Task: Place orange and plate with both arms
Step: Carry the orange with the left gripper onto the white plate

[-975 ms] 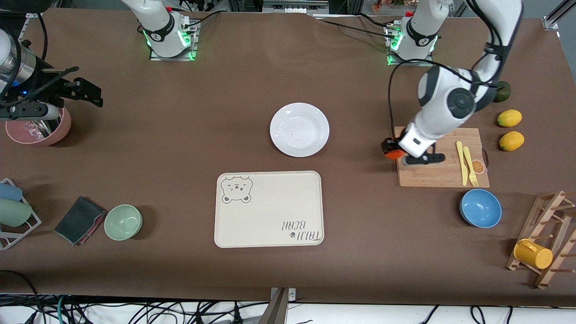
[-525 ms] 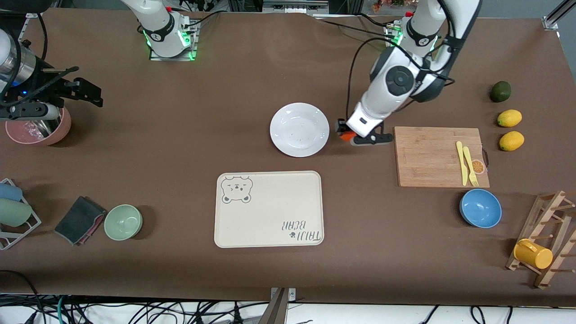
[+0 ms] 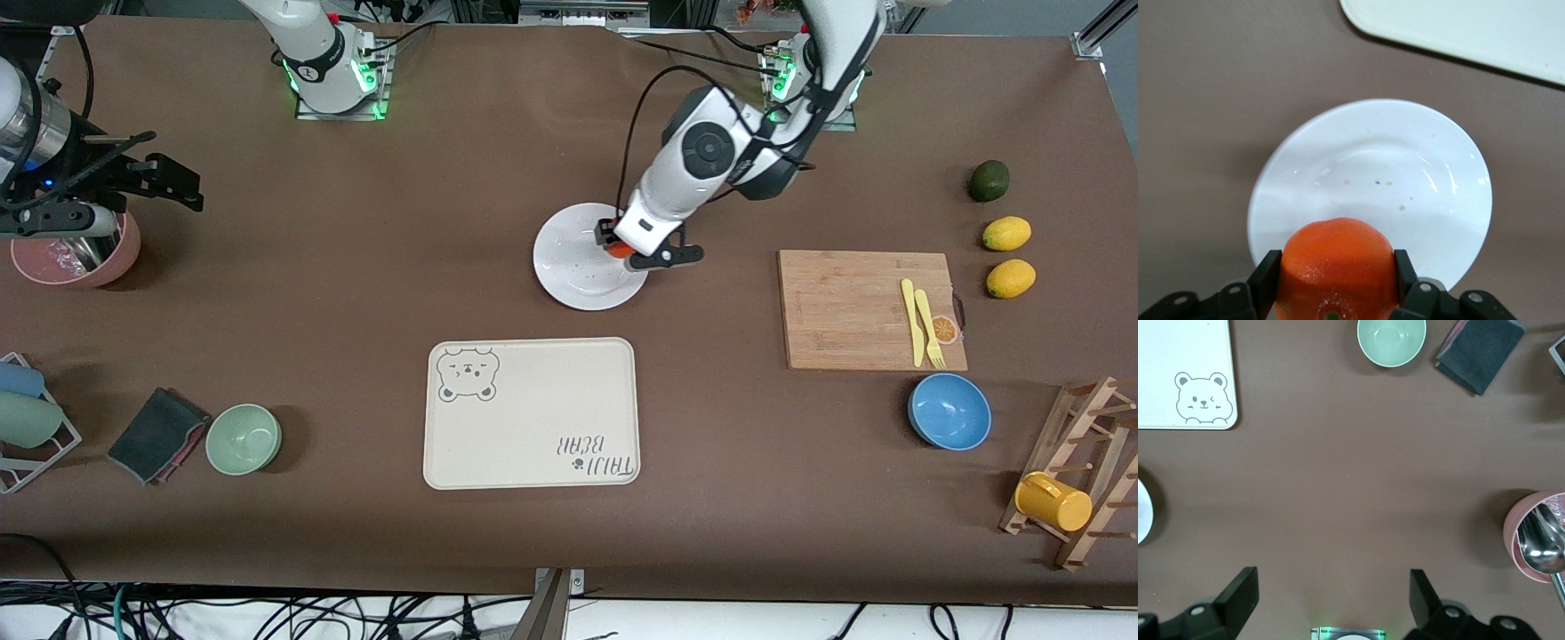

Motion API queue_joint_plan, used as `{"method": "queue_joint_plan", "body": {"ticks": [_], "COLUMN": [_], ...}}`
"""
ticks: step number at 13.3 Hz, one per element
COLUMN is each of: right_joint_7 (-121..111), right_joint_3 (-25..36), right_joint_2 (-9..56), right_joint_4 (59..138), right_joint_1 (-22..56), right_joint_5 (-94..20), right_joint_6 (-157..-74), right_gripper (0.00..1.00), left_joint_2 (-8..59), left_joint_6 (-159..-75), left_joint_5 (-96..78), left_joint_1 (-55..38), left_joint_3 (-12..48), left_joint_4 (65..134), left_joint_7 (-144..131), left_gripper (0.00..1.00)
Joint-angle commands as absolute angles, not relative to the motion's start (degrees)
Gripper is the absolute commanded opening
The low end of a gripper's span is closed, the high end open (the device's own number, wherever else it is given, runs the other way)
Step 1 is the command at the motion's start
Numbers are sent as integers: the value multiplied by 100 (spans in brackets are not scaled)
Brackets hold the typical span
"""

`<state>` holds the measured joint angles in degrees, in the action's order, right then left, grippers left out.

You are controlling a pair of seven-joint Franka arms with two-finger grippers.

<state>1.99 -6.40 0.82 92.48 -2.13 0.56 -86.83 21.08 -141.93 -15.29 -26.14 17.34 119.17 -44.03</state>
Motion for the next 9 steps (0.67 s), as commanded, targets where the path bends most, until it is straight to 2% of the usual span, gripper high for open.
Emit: {"method": "queue_joint_plan", "body": {"ticks": [1, 6, 9], "right_joint_7": [176, 167, 228], "right_joint_3": [-668, -668, -668], "right_joint_2": [9, 9, 9], "right_joint_4": [9255, 9255, 9246], "right_joint_1": [-264, -264, -264], "right_joint_5": [9, 9, 9], "right_joint_6": [-8613, -8613, -8613], "right_gripper": [100, 100, 100], "left_joint_2": [2618, 2988, 3059], "left_joint_6": [-14361, -14678, -14678], "left_joint_5": [-1661, -1652, -1652], "left_joint_1": [-2943, -3085, -3085], "left_joint_3": [1696, 1635, 1582], "left_joint_4": [11514, 11470, 11470], "left_joint_7": [-4613, -4764, -4764], "left_gripper": [0, 0, 10]}}
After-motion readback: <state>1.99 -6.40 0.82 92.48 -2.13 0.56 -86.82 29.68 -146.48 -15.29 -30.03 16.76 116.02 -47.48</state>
